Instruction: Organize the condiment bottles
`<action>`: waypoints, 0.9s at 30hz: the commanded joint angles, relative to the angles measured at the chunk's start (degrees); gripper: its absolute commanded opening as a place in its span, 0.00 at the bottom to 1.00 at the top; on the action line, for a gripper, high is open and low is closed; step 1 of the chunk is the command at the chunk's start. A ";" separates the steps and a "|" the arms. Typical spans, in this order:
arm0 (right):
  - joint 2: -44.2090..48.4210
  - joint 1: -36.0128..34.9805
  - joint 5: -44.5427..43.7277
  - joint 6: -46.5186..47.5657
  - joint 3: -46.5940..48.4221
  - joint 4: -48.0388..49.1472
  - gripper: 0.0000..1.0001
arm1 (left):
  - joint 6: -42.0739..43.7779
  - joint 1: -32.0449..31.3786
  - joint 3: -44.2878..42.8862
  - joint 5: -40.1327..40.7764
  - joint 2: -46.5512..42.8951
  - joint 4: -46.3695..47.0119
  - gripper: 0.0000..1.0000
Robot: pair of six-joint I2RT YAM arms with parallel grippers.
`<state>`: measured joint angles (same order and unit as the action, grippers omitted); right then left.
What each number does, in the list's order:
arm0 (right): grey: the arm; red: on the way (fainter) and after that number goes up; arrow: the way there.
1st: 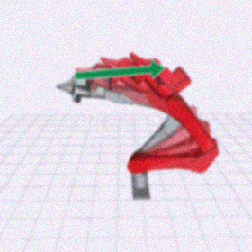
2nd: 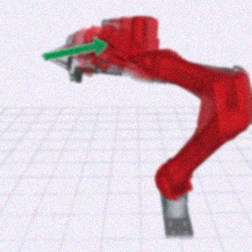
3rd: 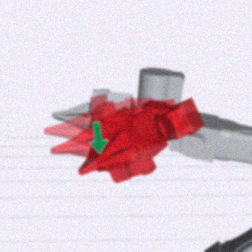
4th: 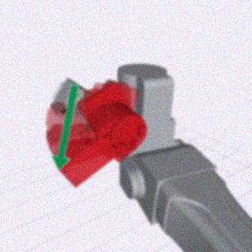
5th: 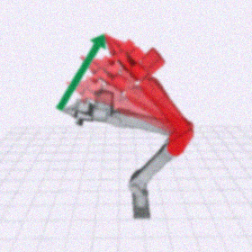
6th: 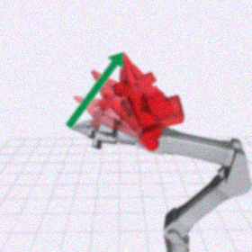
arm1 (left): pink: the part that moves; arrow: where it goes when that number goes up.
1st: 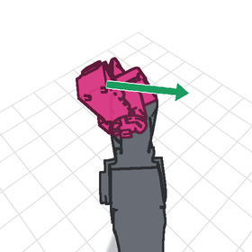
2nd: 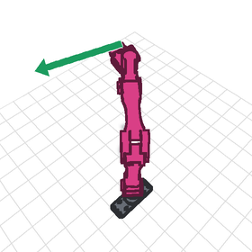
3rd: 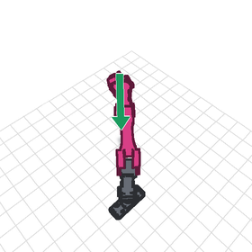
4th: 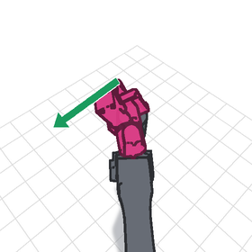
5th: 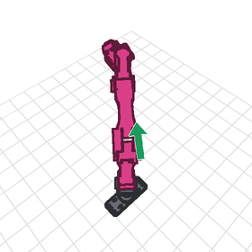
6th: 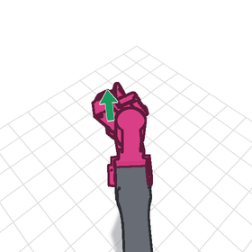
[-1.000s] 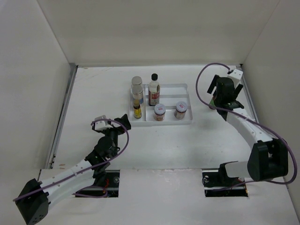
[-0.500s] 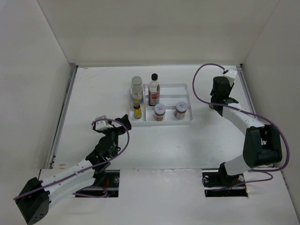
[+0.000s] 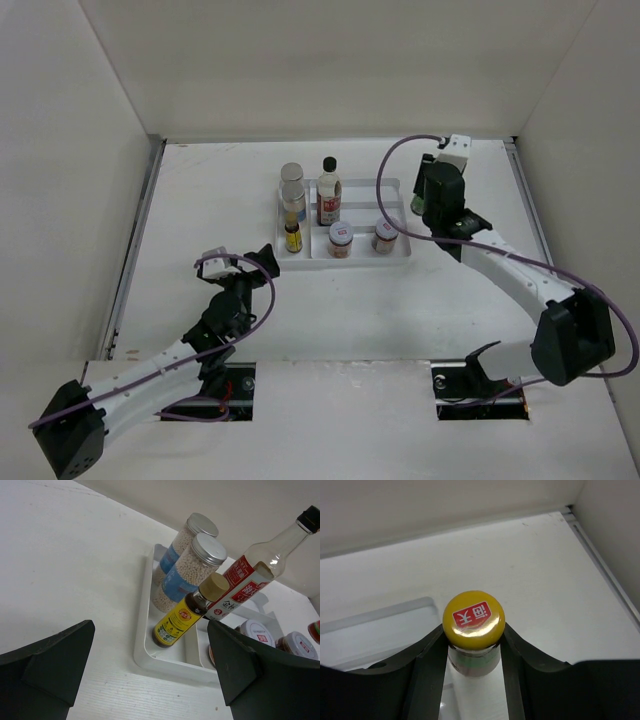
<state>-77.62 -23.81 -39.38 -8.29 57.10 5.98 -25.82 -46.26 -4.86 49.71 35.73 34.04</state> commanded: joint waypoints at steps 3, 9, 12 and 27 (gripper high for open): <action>-2.69 -4.78 -0.71 -0.05 6.88 10.72 0.33 | -0.46 0.60 0.64 0.30 -1.80 1.55 1.00; -8.24 -9.01 -0.17 -1.11 8.55 11.86 0.33 | -0.46 0.95 0.38 0.12 0.04 1.90 1.00; -9.82 -9.45 -0.35 -1.55 8.12 12.30 0.33 | -0.46 1.13 0.20 0.12 0.22 1.82 1.00; -13.25 -9.54 0.61 -5.06 1.00 16.96 0.44 | -1.86 1.39 -0.15 -0.67 1.45 1.55 1.00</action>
<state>-92.47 -33.17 -38.33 -12.03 57.56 14.70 -26.57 -45.28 -4.75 49.67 36.60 34.02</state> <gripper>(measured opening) 0.493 0.997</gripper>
